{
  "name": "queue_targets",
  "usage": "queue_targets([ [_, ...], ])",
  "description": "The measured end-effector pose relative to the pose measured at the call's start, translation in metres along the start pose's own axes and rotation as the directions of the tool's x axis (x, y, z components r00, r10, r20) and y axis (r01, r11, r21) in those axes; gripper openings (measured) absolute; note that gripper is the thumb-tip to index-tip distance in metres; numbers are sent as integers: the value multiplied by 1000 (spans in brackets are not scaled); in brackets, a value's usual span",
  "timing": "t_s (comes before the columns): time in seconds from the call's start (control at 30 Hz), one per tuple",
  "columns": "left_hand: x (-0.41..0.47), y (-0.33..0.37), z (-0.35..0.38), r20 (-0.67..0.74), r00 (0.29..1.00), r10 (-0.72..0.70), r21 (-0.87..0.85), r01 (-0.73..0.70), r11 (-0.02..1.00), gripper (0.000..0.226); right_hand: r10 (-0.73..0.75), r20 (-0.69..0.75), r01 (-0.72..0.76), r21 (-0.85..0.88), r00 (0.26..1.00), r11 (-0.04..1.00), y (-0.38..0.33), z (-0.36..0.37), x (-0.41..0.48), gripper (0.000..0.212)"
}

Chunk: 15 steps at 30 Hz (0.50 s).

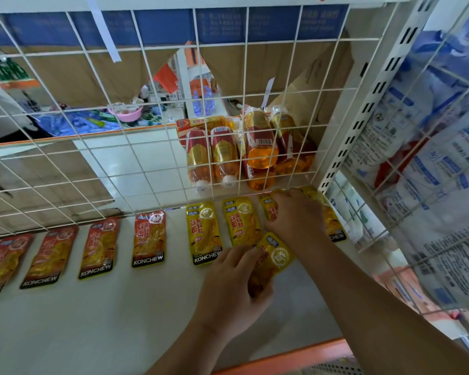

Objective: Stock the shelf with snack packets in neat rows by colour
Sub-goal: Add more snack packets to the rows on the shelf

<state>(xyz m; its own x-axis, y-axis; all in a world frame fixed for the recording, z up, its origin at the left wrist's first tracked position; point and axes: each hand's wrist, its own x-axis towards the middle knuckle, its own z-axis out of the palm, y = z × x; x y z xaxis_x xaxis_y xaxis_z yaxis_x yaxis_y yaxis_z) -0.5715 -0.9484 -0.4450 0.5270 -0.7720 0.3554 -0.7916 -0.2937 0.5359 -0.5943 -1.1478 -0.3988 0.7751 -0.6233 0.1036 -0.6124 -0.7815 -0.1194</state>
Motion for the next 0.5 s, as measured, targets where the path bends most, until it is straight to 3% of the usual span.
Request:
queue_targets([
  [0.17,0,-1,0,7,1000,6,18,-6,1000,49,13,-29,-10,89,1000,996,0,-5,-5,58],
  [0.3,0,-1,0,15,1000,0,17,-1,1000,49,25,-53,-15,170,998,985,12,-17,-6,51],
  [0.4,-1,-1,0,13,1000,-2,12,2,1000,49,80,-146,-47,221,986,974,33,-22,-8,40],
  [0.5,0,-1,1,4,1000,6,-1,-6,1000,49,186,-157,-141,260,970,955,62,-19,-12,45],
])
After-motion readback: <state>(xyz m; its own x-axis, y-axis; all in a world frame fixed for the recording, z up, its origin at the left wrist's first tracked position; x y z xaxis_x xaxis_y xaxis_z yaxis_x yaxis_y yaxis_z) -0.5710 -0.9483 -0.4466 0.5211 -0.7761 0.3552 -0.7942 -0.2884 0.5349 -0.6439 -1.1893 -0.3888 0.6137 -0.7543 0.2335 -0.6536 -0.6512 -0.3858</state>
